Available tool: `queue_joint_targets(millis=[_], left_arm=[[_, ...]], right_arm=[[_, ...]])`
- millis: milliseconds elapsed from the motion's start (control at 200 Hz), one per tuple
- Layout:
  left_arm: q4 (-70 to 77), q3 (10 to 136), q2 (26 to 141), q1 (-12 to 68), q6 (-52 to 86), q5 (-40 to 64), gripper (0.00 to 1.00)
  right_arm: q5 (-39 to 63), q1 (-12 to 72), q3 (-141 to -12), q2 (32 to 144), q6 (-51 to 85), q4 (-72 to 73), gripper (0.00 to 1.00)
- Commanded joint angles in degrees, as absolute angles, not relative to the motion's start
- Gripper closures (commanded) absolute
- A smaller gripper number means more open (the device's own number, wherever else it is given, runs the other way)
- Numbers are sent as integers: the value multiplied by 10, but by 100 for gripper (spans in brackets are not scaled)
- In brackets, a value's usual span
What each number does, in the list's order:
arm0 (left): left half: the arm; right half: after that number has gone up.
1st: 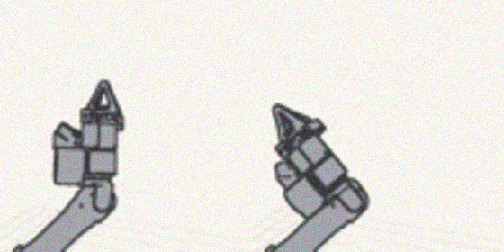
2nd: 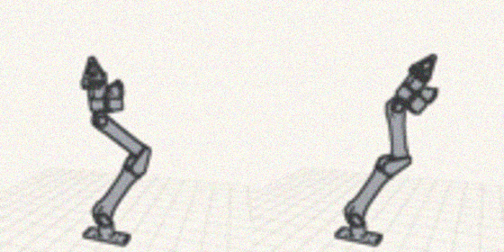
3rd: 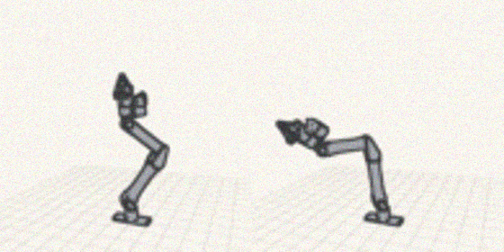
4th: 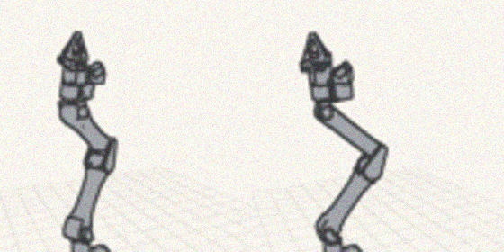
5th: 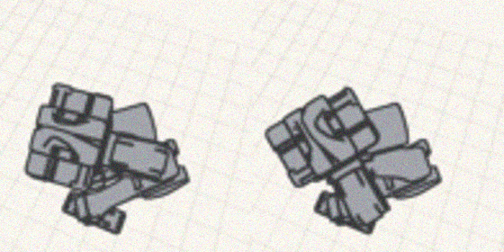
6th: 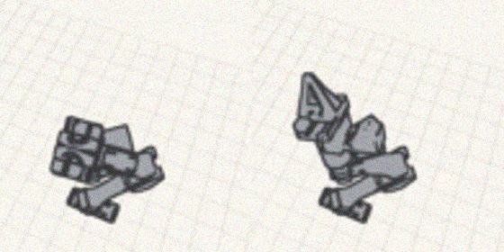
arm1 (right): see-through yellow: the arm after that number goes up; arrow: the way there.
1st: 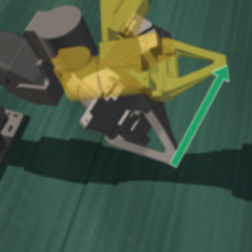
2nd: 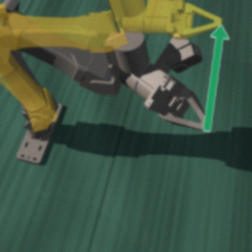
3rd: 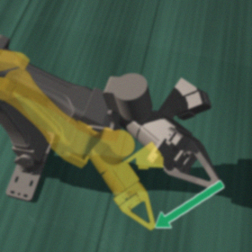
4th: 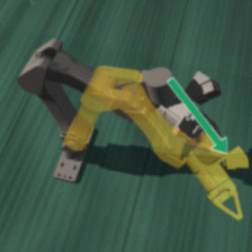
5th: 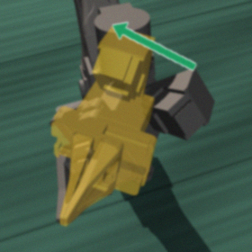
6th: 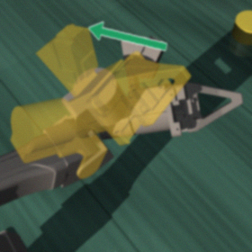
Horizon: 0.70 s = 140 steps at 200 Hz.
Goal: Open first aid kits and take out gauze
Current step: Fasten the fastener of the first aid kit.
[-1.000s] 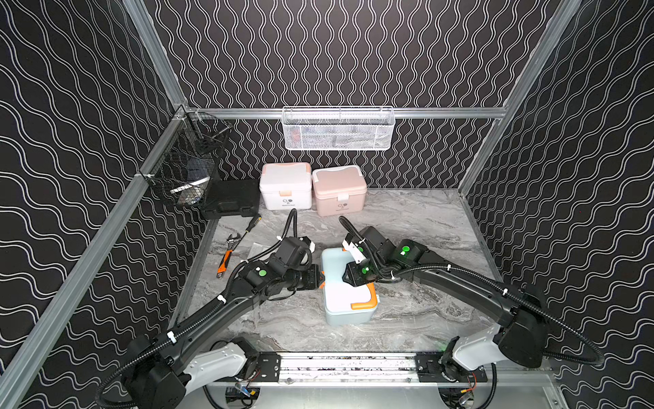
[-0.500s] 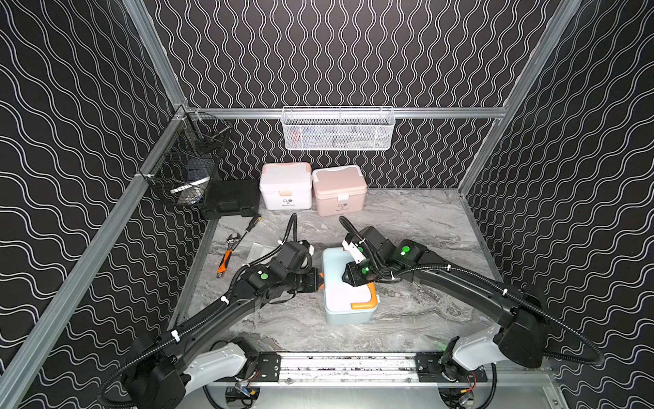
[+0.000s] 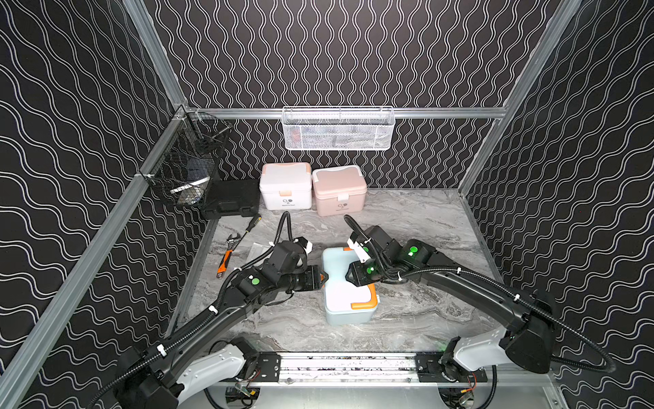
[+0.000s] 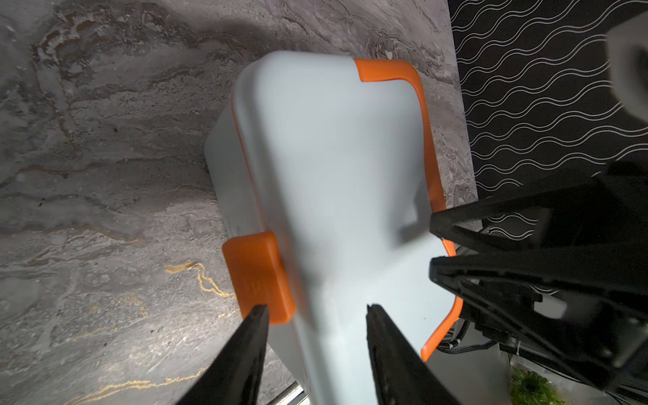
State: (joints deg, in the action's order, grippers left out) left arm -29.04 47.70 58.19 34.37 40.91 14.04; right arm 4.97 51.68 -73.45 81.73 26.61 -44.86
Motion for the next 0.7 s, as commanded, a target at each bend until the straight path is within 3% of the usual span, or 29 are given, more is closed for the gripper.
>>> queue_joint_targets(millis=[0, 255, 696], left_arm=[[-271, 477, 591, 343, 417, 148, 47], [-255, 480, 616, 343, 417, 152, 41], [-227, 470, 649, 343, 421, 158, 40]], right_arm=[[17, 513, -737, 803, 279, -473, 56], [39, 471, -692, 781, 282, -464, 42], [92, 463, -675, 811, 269, -445, 43]])
